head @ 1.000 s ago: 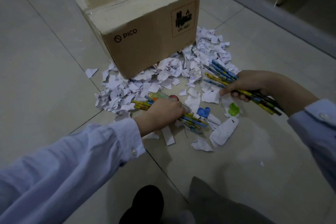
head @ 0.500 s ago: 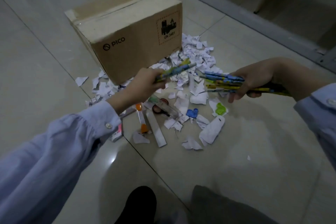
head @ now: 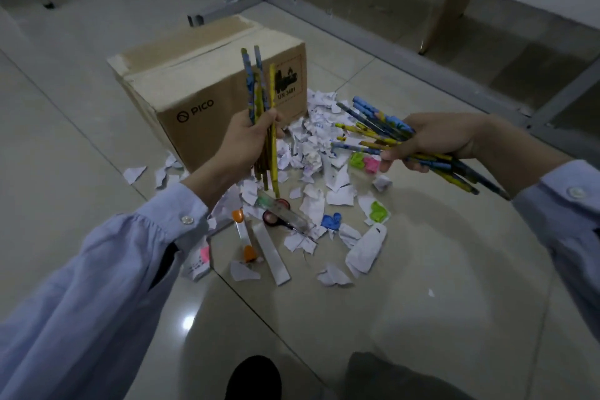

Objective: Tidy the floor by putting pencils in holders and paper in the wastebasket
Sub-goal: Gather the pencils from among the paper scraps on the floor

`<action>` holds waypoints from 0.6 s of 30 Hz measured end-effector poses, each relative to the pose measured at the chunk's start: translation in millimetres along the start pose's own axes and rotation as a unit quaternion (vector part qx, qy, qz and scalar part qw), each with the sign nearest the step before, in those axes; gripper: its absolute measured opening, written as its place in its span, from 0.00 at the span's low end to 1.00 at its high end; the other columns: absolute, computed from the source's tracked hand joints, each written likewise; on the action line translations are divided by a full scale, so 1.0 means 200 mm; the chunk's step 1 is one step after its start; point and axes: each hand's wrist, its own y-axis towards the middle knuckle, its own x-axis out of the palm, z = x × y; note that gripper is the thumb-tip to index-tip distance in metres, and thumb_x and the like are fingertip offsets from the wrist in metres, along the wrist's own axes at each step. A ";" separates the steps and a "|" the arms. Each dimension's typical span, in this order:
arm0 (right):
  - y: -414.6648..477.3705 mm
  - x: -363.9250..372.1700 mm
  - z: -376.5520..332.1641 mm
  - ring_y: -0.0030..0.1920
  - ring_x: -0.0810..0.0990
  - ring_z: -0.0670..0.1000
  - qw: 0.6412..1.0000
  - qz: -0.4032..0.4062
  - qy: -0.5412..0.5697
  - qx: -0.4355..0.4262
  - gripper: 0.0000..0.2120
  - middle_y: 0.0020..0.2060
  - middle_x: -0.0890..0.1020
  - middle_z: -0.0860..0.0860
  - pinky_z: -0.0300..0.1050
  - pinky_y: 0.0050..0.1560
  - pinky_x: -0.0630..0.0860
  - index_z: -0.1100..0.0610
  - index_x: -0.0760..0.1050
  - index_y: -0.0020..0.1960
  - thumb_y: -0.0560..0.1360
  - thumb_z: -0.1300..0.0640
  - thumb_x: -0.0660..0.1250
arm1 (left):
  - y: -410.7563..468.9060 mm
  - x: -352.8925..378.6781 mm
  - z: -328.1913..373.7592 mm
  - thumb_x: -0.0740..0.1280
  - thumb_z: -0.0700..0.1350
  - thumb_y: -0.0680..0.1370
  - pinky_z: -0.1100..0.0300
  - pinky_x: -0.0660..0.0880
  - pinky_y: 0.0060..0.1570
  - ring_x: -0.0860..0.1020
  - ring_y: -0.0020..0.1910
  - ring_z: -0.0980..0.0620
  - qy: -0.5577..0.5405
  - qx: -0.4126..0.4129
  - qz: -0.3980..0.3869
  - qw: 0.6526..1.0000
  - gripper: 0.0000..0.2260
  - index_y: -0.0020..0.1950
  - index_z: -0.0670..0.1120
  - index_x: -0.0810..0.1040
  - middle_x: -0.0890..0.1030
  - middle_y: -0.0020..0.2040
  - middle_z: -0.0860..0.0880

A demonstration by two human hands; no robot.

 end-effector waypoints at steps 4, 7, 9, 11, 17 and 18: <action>0.01 0.00 -0.03 0.21 0.68 0.48 0.998 0.035 0.038 0.027 0.22 0.24 0.71 0.53 0.39 0.24 0.69 0.62 0.75 0.45 0.65 0.44 0.73 | 0.01 0.00 0.03 0.58 0.45 0.82 0.59 0.79 0.37 0.82 0.33 0.54 -0.115 -0.050 -0.055 0.991 0.13 0.42 0.44 0.77 0.79 0.30 0.51; 0.01 -0.01 -0.07 0.22 0.69 0.48 0.997 0.013 0.069 0.031 0.19 0.23 0.71 0.51 0.39 0.25 0.70 0.58 0.72 0.35 0.62 0.45 0.76 | 0.01 0.04 0.05 0.57 0.43 0.82 0.60 0.78 0.30 0.78 0.27 0.52 -0.179 -0.084 -0.077 0.977 0.10 0.45 0.42 0.75 0.77 0.31 0.51; 0.01 -0.01 -0.08 0.23 0.70 0.49 0.996 -0.010 0.089 0.030 0.17 0.23 0.71 0.51 0.40 0.25 0.71 0.58 0.73 0.35 0.62 0.48 0.76 | 0.02 0.07 0.05 0.57 0.42 0.82 0.62 0.74 0.26 0.72 0.23 0.54 -0.209 -0.113 -0.083 0.968 0.09 0.46 0.42 0.73 0.74 0.34 0.49; 0.01 -0.01 -0.08 0.23 0.71 0.48 0.993 -0.018 0.113 0.023 0.14 0.24 0.71 0.51 0.39 0.25 0.72 0.61 0.78 0.44 0.65 0.52 0.74 | 0.03 0.08 0.04 0.56 0.42 0.82 0.63 0.69 0.24 0.67 0.22 0.56 -0.229 -0.135 -0.090 0.960 0.08 0.48 0.43 0.72 0.70 0.33 0.50; -0.01 -0.01 -0.10 0.24 0.70 0.46 0.970 0.033 0.241 -0.012 0.10 0.29 0.74 0.50 0.38 0.24 0.71 0.56 0.76 0.56 0.75 0.58 0.67 | 0.08 0.12 0.04 0.62 0.49 0.80 0.66 0.65 0.21 0.63 0.21 0.58 -0.261 -0.182 -0.088 0.944 0.11 0.40 0.47 0.71 0.67 0.30 0.52; -0.02 -0.02 -0.10 0.23 0.69 0.45 0.966 0.046 0.253 -0.021 0.11 0.29 0.74 0.49 0.38 0.24 0.71 0.56 0.76 0.55 0.74 0.56 0.67 | 0.09 0.13 0.06 0.63 0.51 0.80 0.66 0.65 0.20 0.63 0.21 0.57 -0.267 -0.187 -0.085 0.941 0.12 0.38 0.48 0.70 0.66 0.29 0.52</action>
